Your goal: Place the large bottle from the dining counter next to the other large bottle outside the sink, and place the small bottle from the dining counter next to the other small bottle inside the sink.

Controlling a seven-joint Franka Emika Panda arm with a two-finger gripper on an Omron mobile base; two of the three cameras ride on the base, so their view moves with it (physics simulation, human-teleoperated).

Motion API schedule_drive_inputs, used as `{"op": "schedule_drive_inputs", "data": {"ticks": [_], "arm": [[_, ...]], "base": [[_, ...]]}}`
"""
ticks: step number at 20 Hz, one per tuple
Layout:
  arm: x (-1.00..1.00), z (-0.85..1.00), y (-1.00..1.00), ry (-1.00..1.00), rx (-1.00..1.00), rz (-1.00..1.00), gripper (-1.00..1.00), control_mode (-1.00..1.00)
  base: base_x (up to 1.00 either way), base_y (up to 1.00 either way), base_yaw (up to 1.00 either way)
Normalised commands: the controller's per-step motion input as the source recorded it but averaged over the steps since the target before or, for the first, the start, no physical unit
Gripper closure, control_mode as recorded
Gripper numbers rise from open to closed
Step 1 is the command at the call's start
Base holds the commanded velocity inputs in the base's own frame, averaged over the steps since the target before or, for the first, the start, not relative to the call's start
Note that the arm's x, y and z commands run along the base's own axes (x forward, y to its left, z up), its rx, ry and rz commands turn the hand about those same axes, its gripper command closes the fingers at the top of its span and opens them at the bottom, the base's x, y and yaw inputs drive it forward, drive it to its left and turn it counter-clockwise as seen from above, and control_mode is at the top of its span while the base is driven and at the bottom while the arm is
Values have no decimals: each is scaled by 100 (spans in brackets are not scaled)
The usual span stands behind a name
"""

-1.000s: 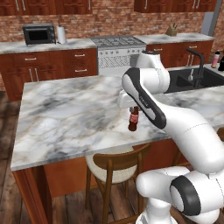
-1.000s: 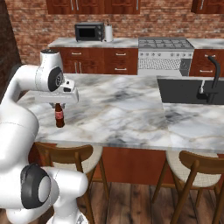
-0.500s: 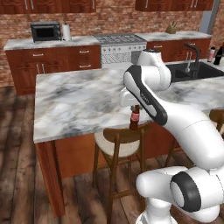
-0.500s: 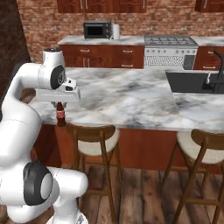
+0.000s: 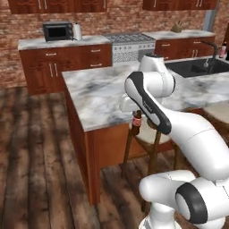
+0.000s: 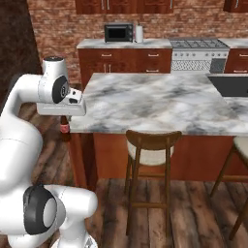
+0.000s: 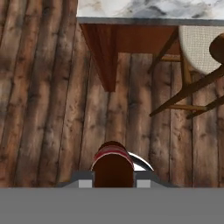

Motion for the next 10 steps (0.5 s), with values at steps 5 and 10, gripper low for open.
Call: {"op": "schedule_drive_inputs", "data": {"ticks": [5, 10], "arm": [[0, 0, 0, 0, 0, 0, 100, 100], [0, 0, 0, 0, 0, 0, 100, 100]], "base": [[7, 100, -29], [18, 100, -31]]}}
